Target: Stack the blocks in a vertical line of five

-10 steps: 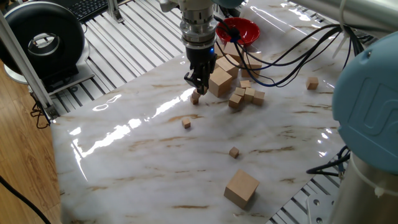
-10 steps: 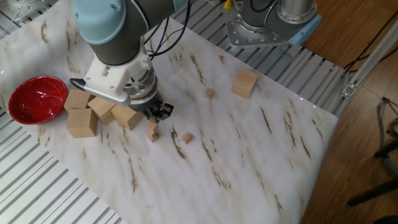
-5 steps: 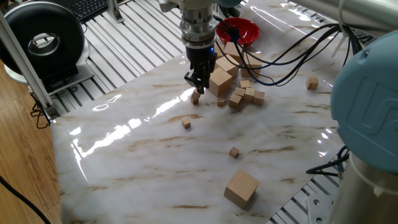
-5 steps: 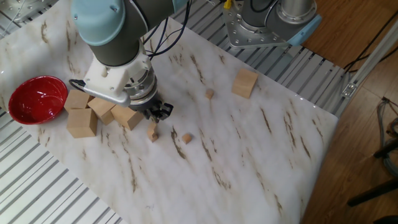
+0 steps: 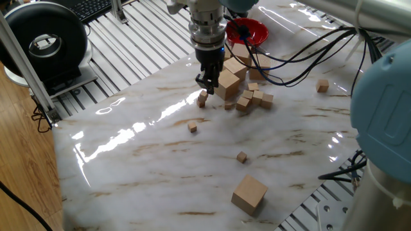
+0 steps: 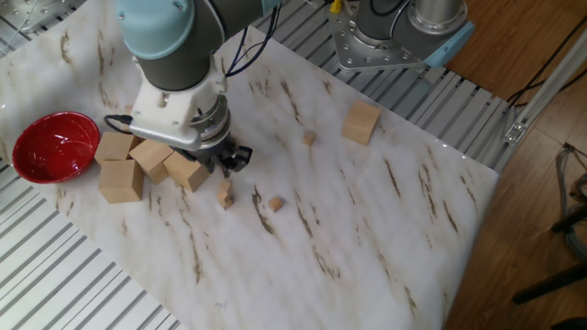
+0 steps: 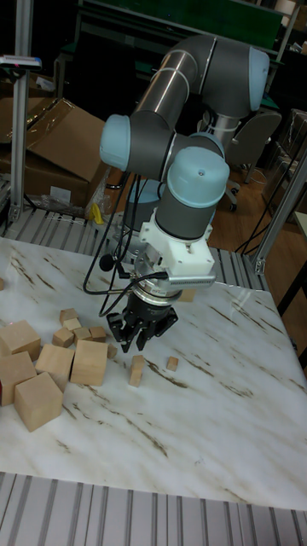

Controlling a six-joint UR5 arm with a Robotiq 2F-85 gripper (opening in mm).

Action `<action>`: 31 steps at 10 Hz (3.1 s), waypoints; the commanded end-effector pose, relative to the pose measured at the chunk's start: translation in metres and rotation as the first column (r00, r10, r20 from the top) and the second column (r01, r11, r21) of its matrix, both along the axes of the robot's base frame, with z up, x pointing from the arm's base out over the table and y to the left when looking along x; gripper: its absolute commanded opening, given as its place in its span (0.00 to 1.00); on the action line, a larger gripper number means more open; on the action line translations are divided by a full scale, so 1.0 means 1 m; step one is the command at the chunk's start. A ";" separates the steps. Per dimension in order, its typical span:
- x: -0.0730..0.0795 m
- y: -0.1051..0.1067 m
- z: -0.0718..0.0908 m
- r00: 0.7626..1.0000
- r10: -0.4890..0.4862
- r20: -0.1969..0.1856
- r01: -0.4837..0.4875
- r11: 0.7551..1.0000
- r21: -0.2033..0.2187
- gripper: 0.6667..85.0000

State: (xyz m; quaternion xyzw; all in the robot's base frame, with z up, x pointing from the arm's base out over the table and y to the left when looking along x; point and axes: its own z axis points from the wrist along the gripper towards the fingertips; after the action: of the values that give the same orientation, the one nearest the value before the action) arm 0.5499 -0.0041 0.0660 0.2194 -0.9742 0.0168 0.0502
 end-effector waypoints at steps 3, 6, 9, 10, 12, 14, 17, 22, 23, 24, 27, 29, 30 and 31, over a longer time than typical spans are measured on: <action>-0.015 0.003 -0.011 0.992 0.127 0.020 -0.127 0.991 0.026 0.40; -0.012 -0.021 -0.013 0.966 0.257 0.040 -0.255 0.966 -0.046 0.41; -0.026 -0.019 -0.021 0.968 0.252 -0.016 -0.252 0.968 -0.021 0.42; -0.028 0.000 -0.028 0.980 0.201 -0.006 -0.201 0.978 0.049 0.42; -0.028 -0.003 -0.033 0.977 0.211 -0.012 -0.211 0.977 0.045 0.42; -0.025 -0.016 -0.032 0.971 0.237 -0.014 -0.237 0.972 -0.004 0.42; -0.021 -0.020 -0.029 0.969 0.245 -0.004 -0.245 0.969 -0.020 0.43; -0.013 -0.042 -0.030 0.948 0.318 -0.008 -0.318 0.944 -0.088 0.45; -0.012 -0.041 -0.033 0.948 0.319 -0.004 -0.318 0.944 -0.085 0.47; -0.009 -0.041 -0.034 0.946 0.323 0.005 -0.322 0.943 -0.090 0.47; -0.010 -0.030 -0.039 0.953 0.302 0.020 -0.301 0.953 -0.042 0.49; -0.009 -0.027 -0.042 0.955 0.296 0.031 -0.296 0.955 0.009 0.49; -0.009 -0.029 -0.041 0.954 0.297 0.029 -0.297 0.955 0.011 0.49; -0.010 -0.031 -0.039 0.954 0.299 0.022 -0.299 0.954 -0.004 0.49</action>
State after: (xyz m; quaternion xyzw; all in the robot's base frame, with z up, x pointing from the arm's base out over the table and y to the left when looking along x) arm 0.5392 -0.0357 0.0260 0.3671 -0.9286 0.0368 0.0392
